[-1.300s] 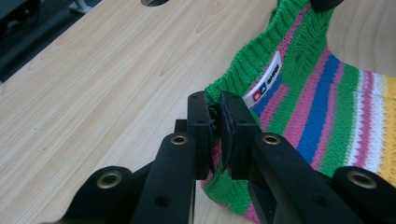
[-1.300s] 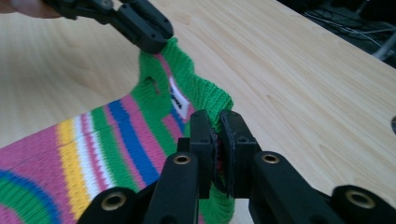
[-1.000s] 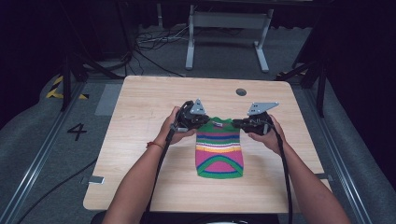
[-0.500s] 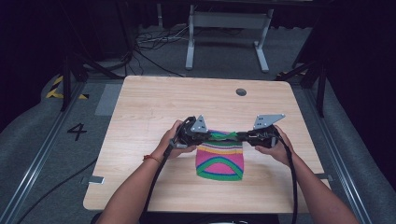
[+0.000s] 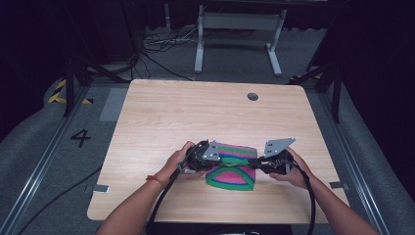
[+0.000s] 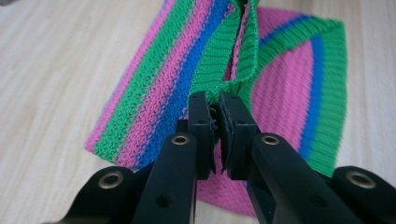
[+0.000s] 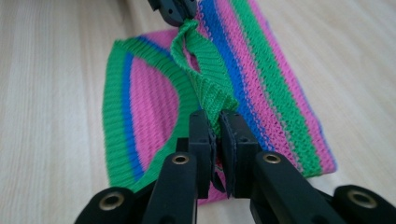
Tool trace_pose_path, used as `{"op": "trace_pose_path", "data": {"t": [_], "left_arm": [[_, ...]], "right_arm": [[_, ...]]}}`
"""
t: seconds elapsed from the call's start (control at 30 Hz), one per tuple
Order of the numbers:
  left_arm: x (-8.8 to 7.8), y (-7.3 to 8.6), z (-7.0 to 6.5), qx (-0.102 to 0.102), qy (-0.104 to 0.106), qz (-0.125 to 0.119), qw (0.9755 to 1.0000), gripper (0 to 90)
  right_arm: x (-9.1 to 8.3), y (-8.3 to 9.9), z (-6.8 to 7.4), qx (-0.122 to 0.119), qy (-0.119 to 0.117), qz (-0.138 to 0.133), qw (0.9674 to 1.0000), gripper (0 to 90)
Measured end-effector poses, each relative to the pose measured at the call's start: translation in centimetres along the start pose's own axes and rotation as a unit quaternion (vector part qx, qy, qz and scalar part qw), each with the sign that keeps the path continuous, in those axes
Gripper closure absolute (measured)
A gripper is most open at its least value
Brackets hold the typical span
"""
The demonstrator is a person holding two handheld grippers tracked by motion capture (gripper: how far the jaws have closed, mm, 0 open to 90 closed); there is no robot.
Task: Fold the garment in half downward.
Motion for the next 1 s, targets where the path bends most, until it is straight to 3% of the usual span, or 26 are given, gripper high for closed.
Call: {"op": "trace_pose_path", "data": {"t": [0.2,0.3,0.57,0.73,0.83,1.0], "left_arm": [[-0.4,0.6,-1.9,0.008,0.019,0.006,0.9998,83.9],[-0.2,1.3,-3.0,0.023,0.027,0.02,0.9992,84.2],[-0.4,2.0,-4.1,0.008,0.052,0.018,0.9985,83.2],[-0.2,2.1,-4.6,-0.003,0.056,0.011,0.9984,81.7],[-0.1,2.1,-4.8,-0.002,0.047,0.01,0.9989,81.4],[0.0,2.1,-4.6,-0.013,0.046,0.005,0.9989,82.3]], "right_arm": [[0.9,0.8,2.1,-0.018,-0.015,0.026,0.9994,82.3],[1.2,1.2,2.9,-0.024,-0.019,0.037,0.9988,81.6],[2.2,2.7,3.8,-0.01,-0.025,0.045,0.9986,76.0],[2.4,2.9,3.6,-0.002,-0.011,0.036,0.9993,66.9],[2.0,2.5,3.4,0.009,0.006,0.02,0.9997,61.5],[2.3,1.7,2.9,0.015,0.03,0.006,0.9994,58.9]]}}
Point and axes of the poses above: each handheld gripper's, and its own axes: x roughly forward along the jaws, y roughly out of its underside, z roughly to its left, the point moved 10 cm from there along x, roughly forward along the jaws, and after that the axes turned 12 degrees about -y, right-handed, at the moved point
